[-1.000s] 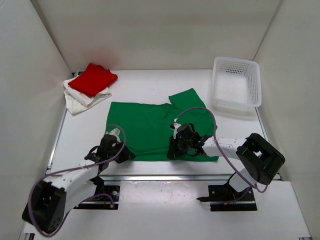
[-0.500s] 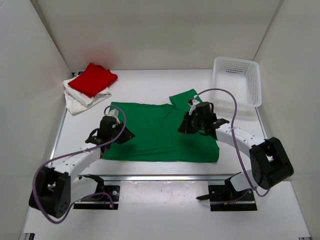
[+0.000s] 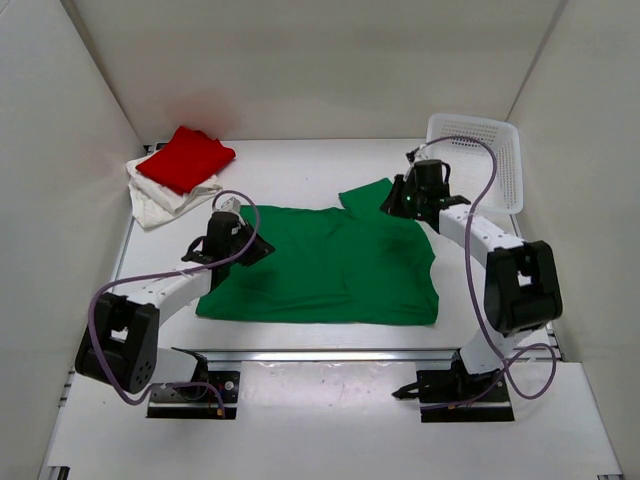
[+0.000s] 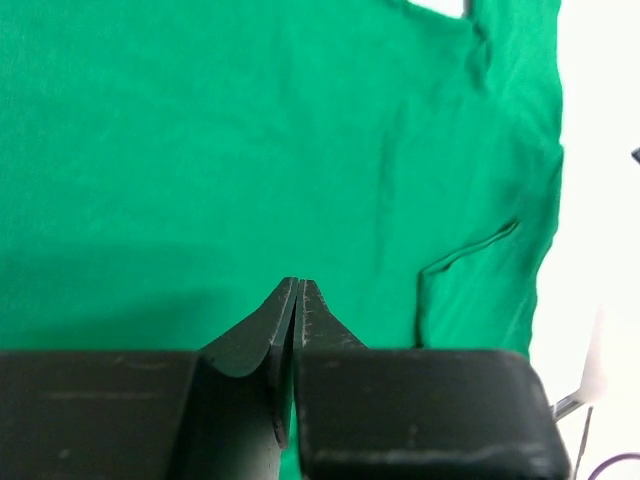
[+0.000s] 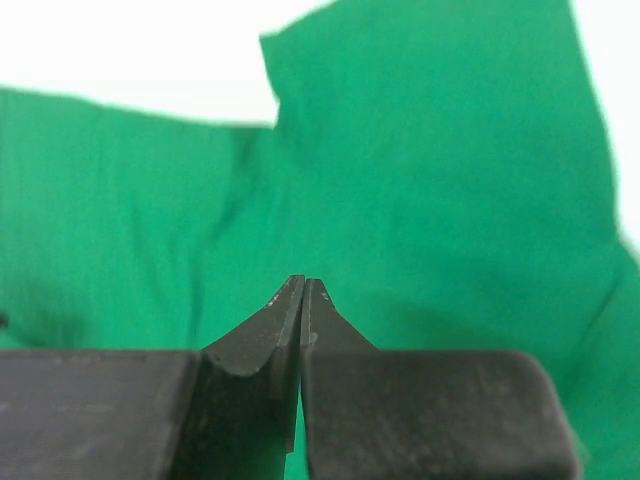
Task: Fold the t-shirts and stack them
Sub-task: Grap the side of the flattened tshirt furthest away from the robot with both arms
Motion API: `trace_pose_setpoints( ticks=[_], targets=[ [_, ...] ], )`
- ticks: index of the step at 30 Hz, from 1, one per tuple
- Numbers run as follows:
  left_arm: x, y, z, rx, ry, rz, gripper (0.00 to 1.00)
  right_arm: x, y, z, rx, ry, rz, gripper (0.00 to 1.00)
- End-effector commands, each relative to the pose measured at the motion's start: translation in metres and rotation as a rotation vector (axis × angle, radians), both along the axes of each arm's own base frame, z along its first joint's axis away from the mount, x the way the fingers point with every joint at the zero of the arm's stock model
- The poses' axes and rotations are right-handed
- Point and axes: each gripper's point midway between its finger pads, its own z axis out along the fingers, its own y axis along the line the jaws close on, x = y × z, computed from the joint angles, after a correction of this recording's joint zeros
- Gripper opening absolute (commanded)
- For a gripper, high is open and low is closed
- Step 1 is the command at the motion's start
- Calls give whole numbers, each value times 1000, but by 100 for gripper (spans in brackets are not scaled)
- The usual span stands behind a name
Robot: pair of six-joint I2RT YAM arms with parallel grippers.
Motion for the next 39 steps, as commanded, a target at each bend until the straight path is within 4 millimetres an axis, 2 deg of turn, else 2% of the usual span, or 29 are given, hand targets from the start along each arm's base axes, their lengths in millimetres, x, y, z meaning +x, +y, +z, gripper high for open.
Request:
trace_pose_setpoints(
  ticks=[1,2,3,4,5,6,7,8,9,11,12,16,18,19,20,22,23,24,25,26,27,28,30,32,33,35,36,37,39],
  targets=[
    [23,-3,28,-48,-80,28,13,46,-19,18,-45,-80,-64,0],
    [28,0,29,-50,-81,47,14,59,-24,14,-58,-75,-73,0],
    [33,-2,34,-60,-91,46,14,65,-29,-2,-100,-42,-77,0],
    [38,1,31,-60,-86,63,14,77,-34,10,-119,-64,-96,0],
    [43,2,35,-64,-93,75,14,89,-33,8,-154,-74,-85,1],
    [51,3,39,-63,-103,86,15,94,-39,1,-197,-61,-90,0],
    [53,4,32,-49,-85,89,16,106,-39,-2,-221,-49,-87,0],
    [60,5,40,-44,-103,93,16,121,-36,-5,-241,-53,-71,0],
    [67,6,38,-25,-97,97,16,121,-41,-13,-265,-13,-80,0],
    [73,12,35,-6,-87,102,16,140,-52,-22,-326,2,-91,0],
    [79,14,37,7,-91,109,15,139,-64,-33,-383,41,-121,0],
    [96,39,30,-8,-62,174,15,143,-114,-22,-457,74,-260,0],
    [103,50,26,-2,-45,193,16,138,-125,-23,-435,86,-276,0],
    [104,61,16,31,-9,215,17,138,-128,-20,-422,73,-281,0],
    [110,69,17,67,-14,228,20,138,-126,-12,-409,53,-275,2],
    [116,85,13,99,3,262,27,143,-108,0,-400,10,-216,12],
    [119,94,12,114,8,286,29,141,-97,0,-427,19,-193,12],
    [123,102,15,138,8,299,35,149,-94,9,-429,1,-193,14],
    [131,107,15,170,7,296,37,154,-83,10,-412,-7,-162,20],
    [136,112,13,202,25,293,39,155,-71,0,-397,8,-123,23],
    [138,121,4,246,53,315,41,162,-68,4,-369,-2,-112,27],
    [144,123,8,264,46,309,41,167,-61,-8,-352,16,-103,29],
    [150,136,-2,314,76,324,43,173,-54,-20,-299,37,-60,34],
    [160,145,0,356,79,328,44,186,-50,-28,-267,48,-60,36],
    [164,150,-5,370,87,327,46,186,-41,-33,-255,59,-32,38],
    [169,155,-12,391,117,315,47,200,-43,-48,-253,70,-39,40],
    [174,155,-15,406,132,300,46,199,-42,-47,-234,78,-39,40],
    [172,158,-27,429,168,296,47,200,-41,-55,-218,87,-30,40],
    [175,159,-30,472,185,279,47,199,-44,-69,-244,112,-39,40]
  ],
)
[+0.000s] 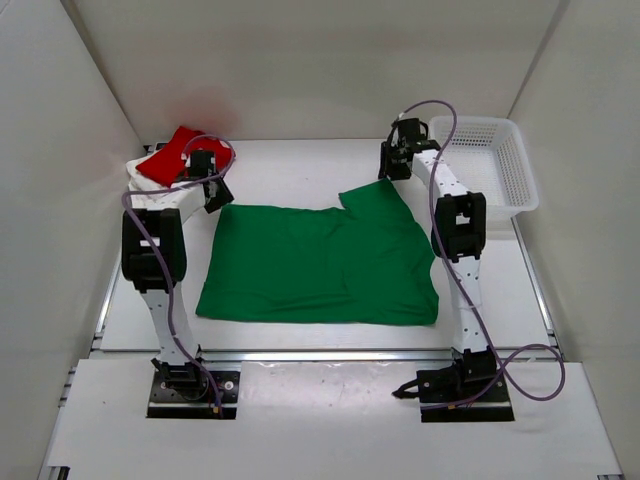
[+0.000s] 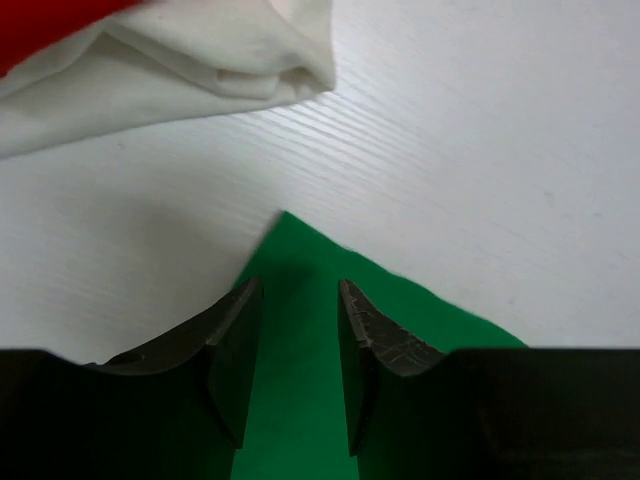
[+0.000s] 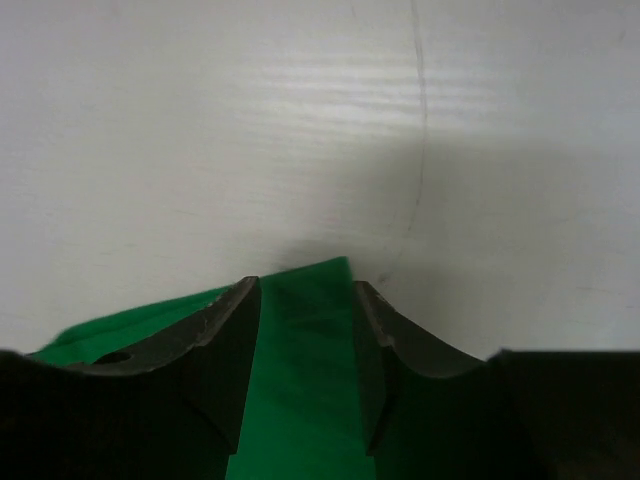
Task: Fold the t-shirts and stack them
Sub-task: Grap the side of the flattened tshirt furthest away from the robot with both arms
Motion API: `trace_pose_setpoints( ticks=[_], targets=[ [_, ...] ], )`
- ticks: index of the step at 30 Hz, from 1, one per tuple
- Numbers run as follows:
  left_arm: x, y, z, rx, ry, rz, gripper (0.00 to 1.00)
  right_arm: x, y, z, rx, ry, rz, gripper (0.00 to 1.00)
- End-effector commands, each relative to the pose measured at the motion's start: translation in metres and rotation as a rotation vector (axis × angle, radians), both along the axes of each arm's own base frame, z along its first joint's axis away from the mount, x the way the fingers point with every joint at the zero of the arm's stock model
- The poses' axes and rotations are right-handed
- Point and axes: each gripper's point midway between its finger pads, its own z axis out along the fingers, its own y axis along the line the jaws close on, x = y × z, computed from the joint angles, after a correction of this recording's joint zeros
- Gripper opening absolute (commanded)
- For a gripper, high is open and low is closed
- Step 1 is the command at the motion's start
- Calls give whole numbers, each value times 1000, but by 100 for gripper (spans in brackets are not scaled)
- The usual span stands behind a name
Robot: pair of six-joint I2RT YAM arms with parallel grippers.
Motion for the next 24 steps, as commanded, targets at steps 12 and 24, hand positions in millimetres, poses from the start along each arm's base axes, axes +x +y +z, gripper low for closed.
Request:
trace_pose_setpoints(
  ticks=[12,24],
  targets=[
    [13,24,-14,167,111,-25,48,-18,-5,-26,22,124,7,40],
    [18,25,-17,197,133,-35,50,-7,4,-29,85,97,18,35]
  ],
)
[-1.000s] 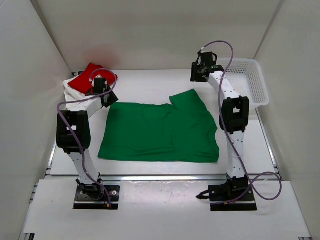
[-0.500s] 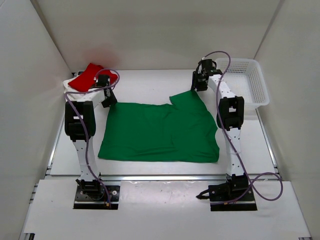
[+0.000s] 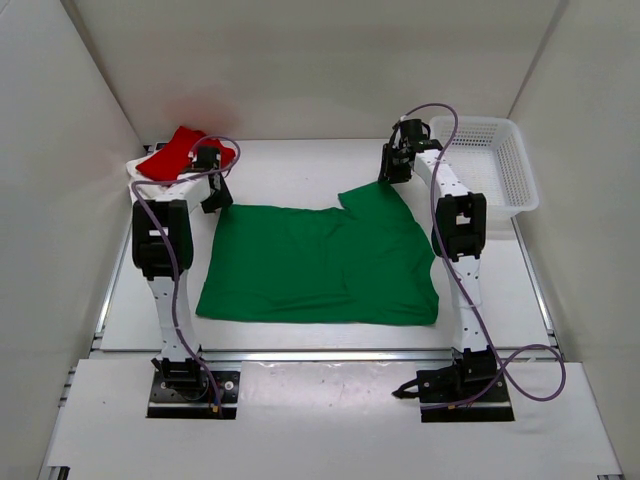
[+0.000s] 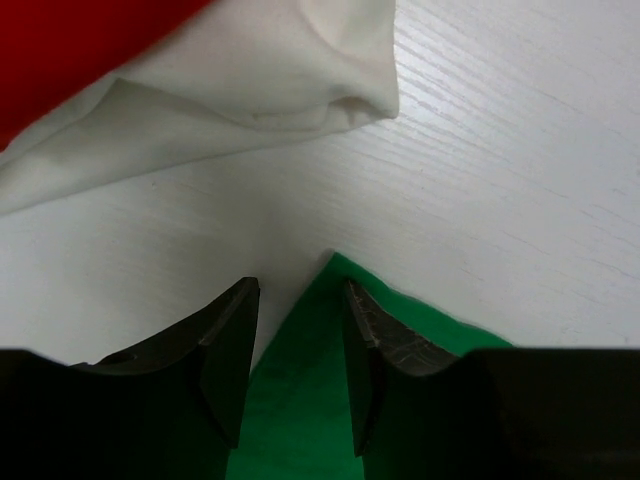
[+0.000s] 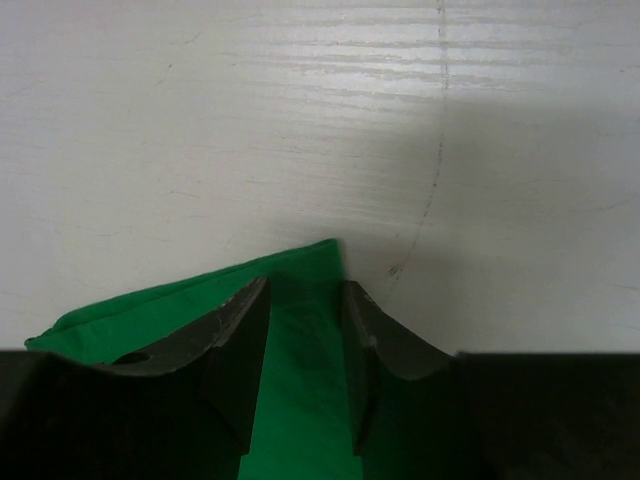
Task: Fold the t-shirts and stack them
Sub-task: Grap the side of the flattened tshirt furthest away from the robot with both arms
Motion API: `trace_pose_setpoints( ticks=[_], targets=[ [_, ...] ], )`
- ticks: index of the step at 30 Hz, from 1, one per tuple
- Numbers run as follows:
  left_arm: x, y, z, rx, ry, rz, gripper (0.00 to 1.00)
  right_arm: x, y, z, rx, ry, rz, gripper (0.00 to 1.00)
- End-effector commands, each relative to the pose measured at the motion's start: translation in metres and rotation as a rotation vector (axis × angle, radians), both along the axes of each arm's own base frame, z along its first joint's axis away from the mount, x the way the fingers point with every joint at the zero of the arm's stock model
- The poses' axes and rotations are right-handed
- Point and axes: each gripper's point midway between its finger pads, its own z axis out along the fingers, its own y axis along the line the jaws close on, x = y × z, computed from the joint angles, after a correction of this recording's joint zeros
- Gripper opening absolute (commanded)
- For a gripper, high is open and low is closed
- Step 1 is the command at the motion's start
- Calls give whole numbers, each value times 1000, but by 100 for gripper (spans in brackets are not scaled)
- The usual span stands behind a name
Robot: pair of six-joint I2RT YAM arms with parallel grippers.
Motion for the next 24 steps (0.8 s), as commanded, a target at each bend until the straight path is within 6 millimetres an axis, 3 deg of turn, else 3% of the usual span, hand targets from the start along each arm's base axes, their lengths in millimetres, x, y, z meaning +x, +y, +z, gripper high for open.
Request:
trace_pose_setpoints(
  ticks=[1,3,4,5,13,15,16,19,20,24],
  targets=[
    [14,1,16,27,-27,-11,49,6,3,-2,36,-5,2,33],
    [15,-3,14,39,-18,-22,51,5,6,-5,39,-4,13,31],
    [21,-7,22,30,-44,-28,55,3,11,-5,38,-1,24,32],
    [21,-9,17,26,-39,-39,57,5,9,-5,45,-4,21,36],
    [31,-23,12,-8,-14,-52,58,5,11,-8,58,2,26,32],
    [30,-22,16,-19,-45,-49,54,7,7,-3,64,-5,20,32],
    [30,-24,18,-21,-63,-46,42,6,8,-7,67,3,22,32],
    [30,-18,15,-15,-40,-42,30,6,8,-3,71,-1,26,31],
    [29,-19,11,-17,-17,-44,22,7,4,-3,69,-3,17,31],
    [26,-19,10,-23,0,-47,11,6,10,0,90,-3,34,24]
  ],
)
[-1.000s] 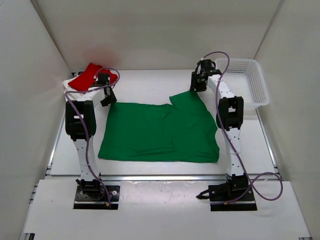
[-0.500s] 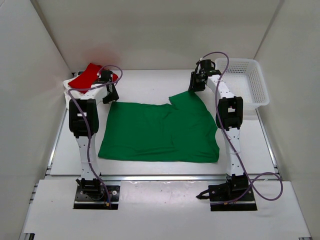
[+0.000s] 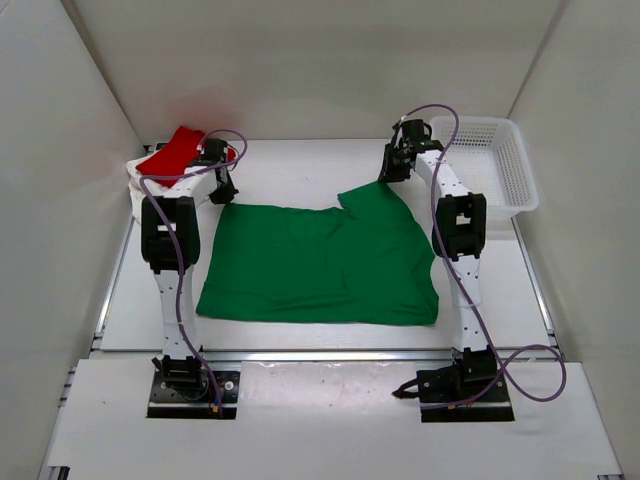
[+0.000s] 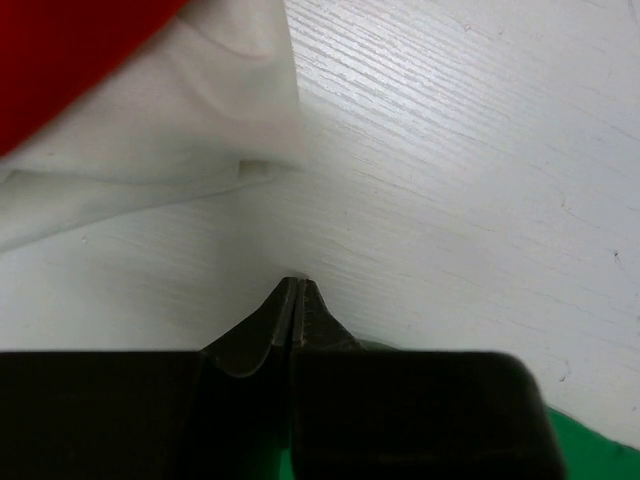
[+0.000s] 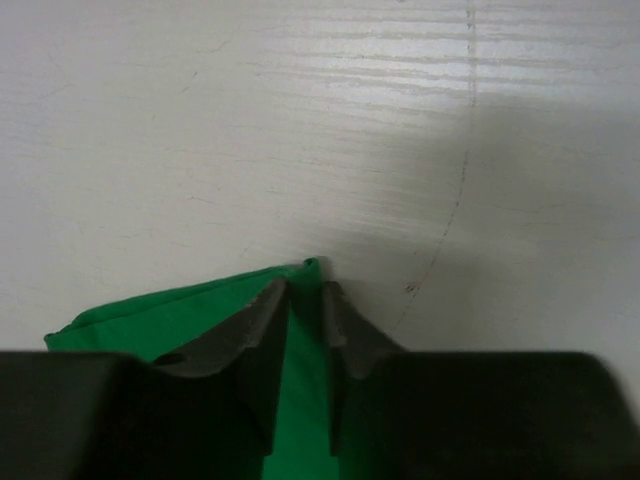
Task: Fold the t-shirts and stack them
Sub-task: Grap the side of the flattened tshirt furthest away from the robot with both arms
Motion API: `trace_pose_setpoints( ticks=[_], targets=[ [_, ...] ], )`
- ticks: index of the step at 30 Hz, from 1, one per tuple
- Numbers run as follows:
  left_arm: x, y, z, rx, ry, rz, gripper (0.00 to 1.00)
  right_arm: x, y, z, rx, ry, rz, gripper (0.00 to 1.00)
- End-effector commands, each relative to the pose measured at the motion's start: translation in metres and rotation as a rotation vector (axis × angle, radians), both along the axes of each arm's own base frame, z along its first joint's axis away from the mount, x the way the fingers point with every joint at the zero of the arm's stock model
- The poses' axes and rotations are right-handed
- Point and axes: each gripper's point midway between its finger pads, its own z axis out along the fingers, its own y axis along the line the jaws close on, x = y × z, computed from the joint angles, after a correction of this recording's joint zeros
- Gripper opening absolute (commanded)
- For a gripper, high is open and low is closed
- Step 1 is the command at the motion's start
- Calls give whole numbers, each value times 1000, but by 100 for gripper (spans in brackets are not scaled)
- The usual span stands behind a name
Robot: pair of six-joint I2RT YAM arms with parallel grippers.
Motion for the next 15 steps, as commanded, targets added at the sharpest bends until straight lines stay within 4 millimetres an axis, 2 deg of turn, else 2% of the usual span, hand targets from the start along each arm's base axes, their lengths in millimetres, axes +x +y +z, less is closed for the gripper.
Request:
trace_pose_setpoints(
  ticks=[1,3,5,7,8,9,10,11,12,13,15],
  targets=[
    [-2,2,11,-19,-6,0,10,3,2,2,26,-3,7,16],
    [-2,0,15,-6,-24,0,1,3,7,4,34,-7,15,7],
    [-1,2,22,-12,-45,1,0,3,4,8,40,-8,16,0],
    [-2,-3,26,-21,-46,-9,0,2,10,22,64,-20,26,0],
    [-1,-2,32,-27,-57,-8,0,2,9,35,72,-38,29,0],
    [-1,-6,37,-37,-66,-15,0,3,7,39,71,-45,27,1],
    [0,-8,43,-40,-76,-24,0,1,7,56,73,-63,33,0],
    [0,-11,51,-45,-95,-28,0,-3,7,71,87,-74,48,0],
    [1,-13,65,-42,-127,-35,0,-10,8,75,94,-59,58,0],
    [-4,-15,63,-35,-122,-45,0,-18,6,90,91,-63,63,0],
    [-7,-15,80,-34,-165,-50,0,-35,8,99,76,-51,82,0]
  ],
)
